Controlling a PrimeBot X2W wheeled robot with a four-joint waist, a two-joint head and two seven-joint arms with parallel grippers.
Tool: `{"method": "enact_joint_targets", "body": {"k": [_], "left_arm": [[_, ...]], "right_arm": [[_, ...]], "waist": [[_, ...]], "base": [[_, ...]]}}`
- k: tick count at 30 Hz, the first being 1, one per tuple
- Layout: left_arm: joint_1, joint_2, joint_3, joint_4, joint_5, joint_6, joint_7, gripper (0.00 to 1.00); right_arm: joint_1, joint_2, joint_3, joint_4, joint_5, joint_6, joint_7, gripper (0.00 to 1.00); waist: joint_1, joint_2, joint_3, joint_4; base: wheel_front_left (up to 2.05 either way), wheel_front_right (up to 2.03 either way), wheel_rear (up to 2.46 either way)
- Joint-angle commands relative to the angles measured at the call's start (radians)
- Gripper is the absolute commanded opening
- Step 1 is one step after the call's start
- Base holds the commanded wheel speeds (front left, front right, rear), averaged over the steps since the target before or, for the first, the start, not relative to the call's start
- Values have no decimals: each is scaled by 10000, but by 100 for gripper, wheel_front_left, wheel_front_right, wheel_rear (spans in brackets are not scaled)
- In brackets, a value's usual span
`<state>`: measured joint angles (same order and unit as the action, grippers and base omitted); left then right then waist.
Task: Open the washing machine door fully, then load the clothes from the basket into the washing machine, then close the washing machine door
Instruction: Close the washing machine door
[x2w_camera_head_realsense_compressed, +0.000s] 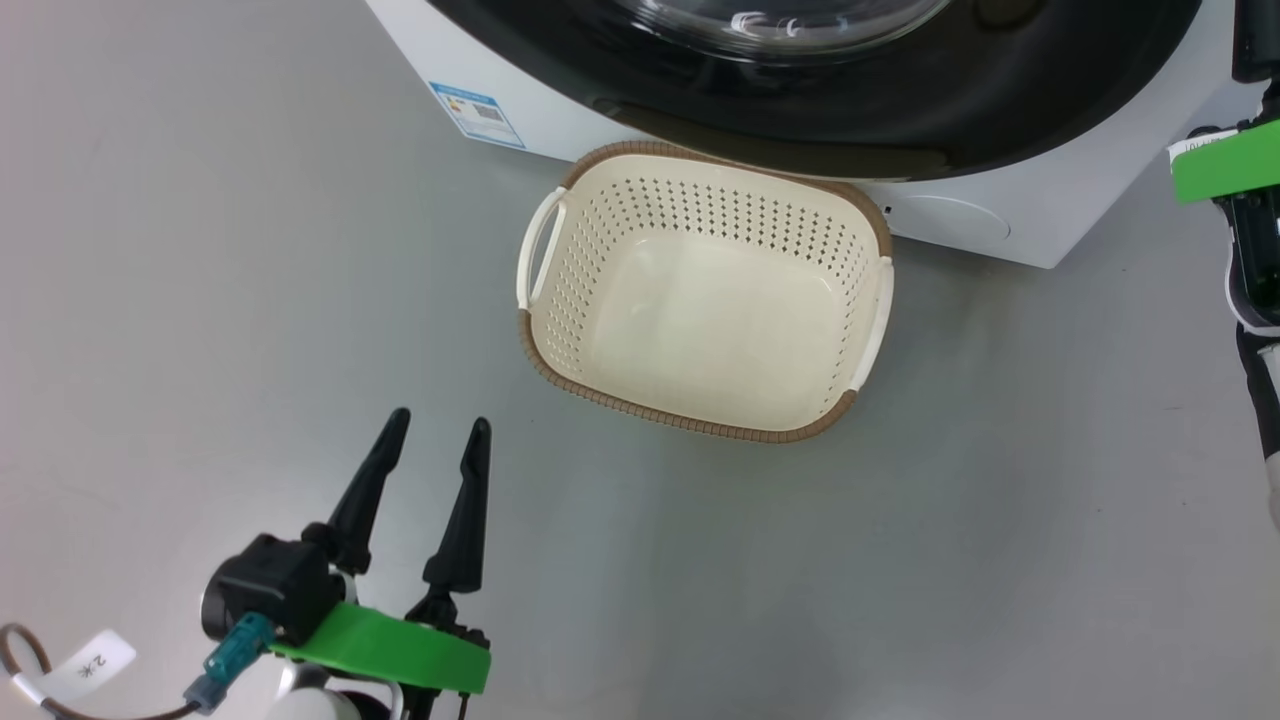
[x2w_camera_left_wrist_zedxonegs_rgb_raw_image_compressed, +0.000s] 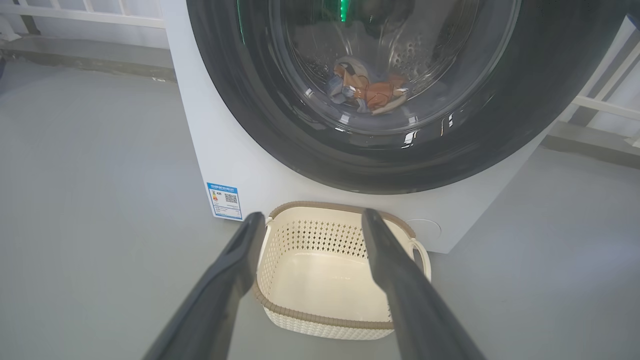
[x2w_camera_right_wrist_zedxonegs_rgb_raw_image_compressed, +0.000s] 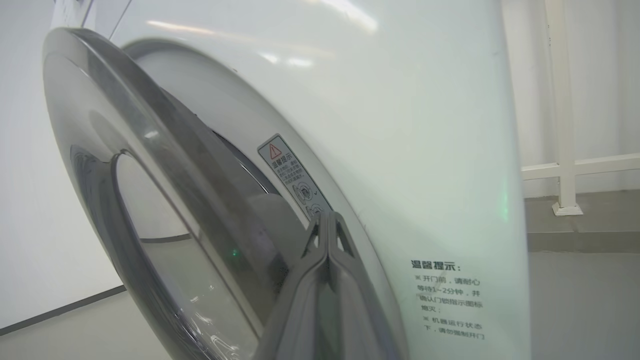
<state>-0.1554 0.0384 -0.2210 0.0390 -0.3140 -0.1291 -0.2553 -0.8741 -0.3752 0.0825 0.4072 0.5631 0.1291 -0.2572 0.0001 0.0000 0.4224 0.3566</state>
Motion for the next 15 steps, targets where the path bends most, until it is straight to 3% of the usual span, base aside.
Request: {"method": "enact_joint_targets", "body": {"k": [1,15], "left_arm": [[-283,118,279,-253,-43,-15,-65,100],[-287,118,344,-257,55,-15,-65,100]], "right_arm": [[-149,100,126,-217,-79,16,-46,0],[508,194,245,-764,68,16,-46,0]], "waist": [[-1,0,21,33],[-1,0,-182,-241]], "base": [[0,0,0],[0,0,0]]}}
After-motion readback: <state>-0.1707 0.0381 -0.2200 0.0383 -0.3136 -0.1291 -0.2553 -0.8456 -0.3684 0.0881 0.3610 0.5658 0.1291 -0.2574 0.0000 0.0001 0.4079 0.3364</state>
